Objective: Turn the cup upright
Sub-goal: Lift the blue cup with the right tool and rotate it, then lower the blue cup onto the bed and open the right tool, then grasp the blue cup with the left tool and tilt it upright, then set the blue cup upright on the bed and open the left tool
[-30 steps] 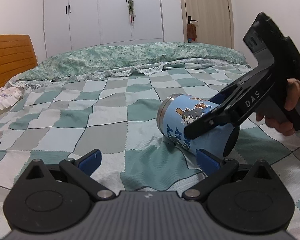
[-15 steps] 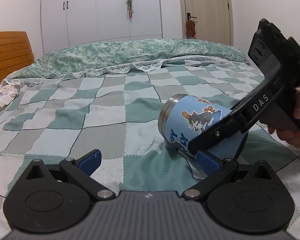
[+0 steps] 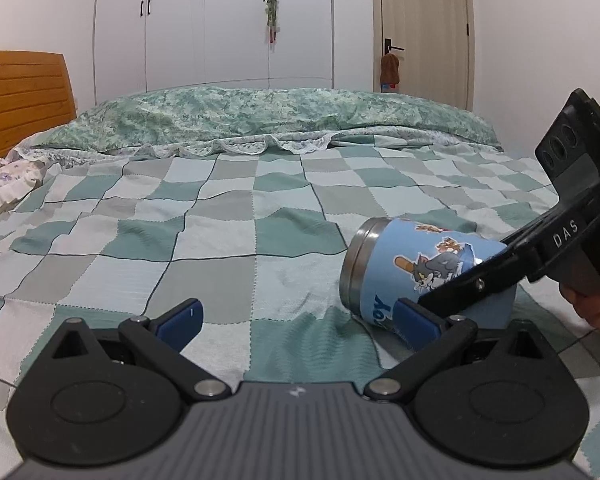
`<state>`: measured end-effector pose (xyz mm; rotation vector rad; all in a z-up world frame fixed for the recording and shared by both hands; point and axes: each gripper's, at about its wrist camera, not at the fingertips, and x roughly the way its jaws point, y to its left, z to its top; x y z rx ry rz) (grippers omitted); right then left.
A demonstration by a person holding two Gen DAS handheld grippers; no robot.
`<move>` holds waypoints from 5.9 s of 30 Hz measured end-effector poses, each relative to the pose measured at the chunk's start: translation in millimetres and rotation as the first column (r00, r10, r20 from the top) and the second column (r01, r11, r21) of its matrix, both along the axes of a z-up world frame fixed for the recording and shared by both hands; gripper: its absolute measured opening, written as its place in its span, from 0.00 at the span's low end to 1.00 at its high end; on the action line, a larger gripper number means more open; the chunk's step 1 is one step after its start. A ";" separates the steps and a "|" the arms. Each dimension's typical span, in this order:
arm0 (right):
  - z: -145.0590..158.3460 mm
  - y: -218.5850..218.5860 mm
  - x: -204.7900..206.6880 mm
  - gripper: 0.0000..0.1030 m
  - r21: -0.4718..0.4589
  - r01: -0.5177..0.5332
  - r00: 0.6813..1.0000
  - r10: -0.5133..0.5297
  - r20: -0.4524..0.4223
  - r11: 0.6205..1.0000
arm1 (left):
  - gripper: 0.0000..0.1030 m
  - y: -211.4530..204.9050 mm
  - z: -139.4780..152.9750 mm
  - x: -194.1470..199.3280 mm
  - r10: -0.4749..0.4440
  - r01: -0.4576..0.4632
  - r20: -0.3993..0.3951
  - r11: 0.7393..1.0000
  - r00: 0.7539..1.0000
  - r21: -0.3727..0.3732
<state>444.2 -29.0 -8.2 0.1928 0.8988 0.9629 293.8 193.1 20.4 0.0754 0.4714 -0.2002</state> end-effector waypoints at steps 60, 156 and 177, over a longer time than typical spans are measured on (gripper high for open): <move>4.6 -68.5 -294.0 1.00 -0.118 0.590 0.771 -0.514 0.375 0.799 | 1.00 -70.9 37.6 -252.5 -0.037 0.037 0.003 0.995 0.999 -0.098; 45.5 -262.3 -337.4 1.00 0.032 0.536 0.728 -0.481 0.490 0.844 | 1.00 -191.5 39.6 -186.2 0.202 -0.190 0.279 0.979 0.939 -0.071; 5.1 -304.6 -421.6 1.00 0.138 0.736 0.396 -0.587 0.706 0.662 | 1.00 -248.2 -9.8 -289.0 0.157 -0.144 0.275 0.987 0.949 -0.066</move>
